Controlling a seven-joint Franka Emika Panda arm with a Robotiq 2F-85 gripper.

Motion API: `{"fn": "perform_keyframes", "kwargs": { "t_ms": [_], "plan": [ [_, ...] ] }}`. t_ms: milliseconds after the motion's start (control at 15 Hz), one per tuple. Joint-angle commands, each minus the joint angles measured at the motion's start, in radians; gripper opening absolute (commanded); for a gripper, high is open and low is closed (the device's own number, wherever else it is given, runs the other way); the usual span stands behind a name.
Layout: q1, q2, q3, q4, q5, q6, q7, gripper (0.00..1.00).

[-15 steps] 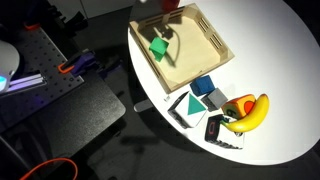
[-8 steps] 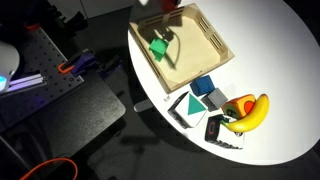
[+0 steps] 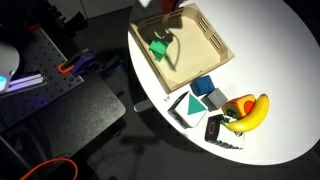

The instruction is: Remove the green block from the wooden tray and stack it on top of the light green block

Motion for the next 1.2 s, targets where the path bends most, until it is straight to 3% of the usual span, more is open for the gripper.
{"fn": "perform_keyframes", "kwargs": {
  "t_ms": [0,1133],
  "plan": [
    [-0.018,0.049,-0.013,0.011,-0.025,0.046,0.014,1.00],
    [-0.053,0.222,-0.066,0.006,-0.053,0.158,0.031,1.00]
  ]
}}
